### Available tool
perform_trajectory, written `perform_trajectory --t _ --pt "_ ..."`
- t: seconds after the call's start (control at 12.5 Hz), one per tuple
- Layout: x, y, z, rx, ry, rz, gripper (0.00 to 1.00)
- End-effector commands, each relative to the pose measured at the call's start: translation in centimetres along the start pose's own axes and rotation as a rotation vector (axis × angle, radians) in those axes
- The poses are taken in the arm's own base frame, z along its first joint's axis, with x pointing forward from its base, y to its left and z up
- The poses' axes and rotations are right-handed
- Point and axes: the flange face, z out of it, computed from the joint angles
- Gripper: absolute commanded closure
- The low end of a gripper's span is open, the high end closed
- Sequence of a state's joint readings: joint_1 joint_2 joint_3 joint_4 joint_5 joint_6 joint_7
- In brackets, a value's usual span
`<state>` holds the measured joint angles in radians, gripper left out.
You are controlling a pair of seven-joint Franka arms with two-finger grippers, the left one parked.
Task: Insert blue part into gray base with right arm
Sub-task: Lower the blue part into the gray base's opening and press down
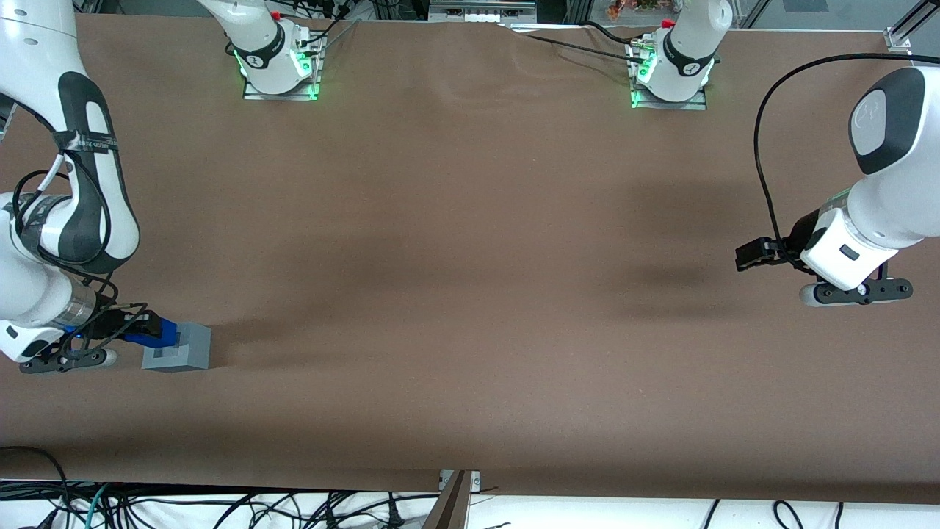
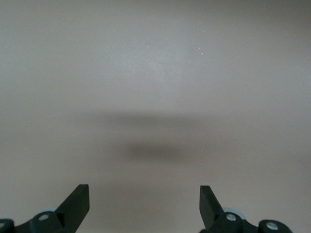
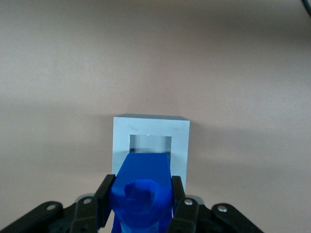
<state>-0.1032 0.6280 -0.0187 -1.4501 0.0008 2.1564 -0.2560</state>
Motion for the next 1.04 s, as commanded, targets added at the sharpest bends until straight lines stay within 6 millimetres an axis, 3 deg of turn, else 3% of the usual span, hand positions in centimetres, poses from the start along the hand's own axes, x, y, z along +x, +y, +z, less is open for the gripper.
perform_trajectory --t 0.0,0.96 --pt "0.9 0.6 0.7 0.003 0.036 -0.011 0.67" --pt "0.8 1.0 3.0 0.03 0.04 0.023 0.67"
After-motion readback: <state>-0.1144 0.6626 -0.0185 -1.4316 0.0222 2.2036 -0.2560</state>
